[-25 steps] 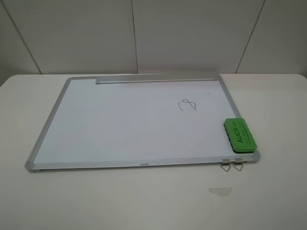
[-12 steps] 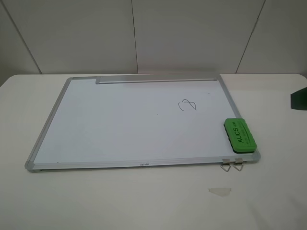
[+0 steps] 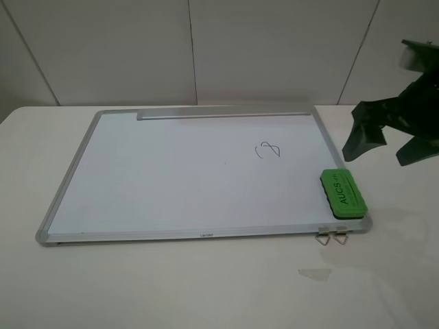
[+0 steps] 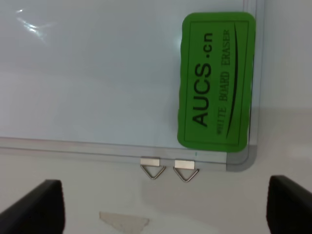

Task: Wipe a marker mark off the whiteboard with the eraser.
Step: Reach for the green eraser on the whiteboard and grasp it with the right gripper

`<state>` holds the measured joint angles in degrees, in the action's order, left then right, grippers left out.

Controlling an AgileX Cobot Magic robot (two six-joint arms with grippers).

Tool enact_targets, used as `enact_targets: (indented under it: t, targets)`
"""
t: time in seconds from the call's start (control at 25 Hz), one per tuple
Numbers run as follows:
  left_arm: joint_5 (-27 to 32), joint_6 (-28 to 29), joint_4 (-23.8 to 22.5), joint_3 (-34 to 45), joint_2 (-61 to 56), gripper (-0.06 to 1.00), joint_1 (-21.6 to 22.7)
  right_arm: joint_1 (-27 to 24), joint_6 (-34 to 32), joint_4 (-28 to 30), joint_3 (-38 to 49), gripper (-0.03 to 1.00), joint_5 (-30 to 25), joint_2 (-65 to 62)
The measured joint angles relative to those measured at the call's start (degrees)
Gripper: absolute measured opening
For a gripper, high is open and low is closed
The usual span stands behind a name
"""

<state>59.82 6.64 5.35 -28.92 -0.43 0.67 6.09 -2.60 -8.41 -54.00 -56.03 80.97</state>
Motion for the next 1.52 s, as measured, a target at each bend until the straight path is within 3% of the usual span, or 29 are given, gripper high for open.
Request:
enact_targets:
  t: [0.52,1.04,1.52]
  targets:
    - [0.0,0.0,0.0,0.0,0.0,0.78,0.0,0.0,4.9,2.9,-5.2,0.82,5.6,19.2]
    - [0.0,0.0,0.0,0.0,0.0,0.78,0.0,0.0,5.1,5.4,-5.2,0.82,12.7,26.0]
    - [-0.1,0.0,0.1,0.0,0.0,0.78,0.0,0.0,5.1,5.4,-5.2,0.82,14.2,29.3]
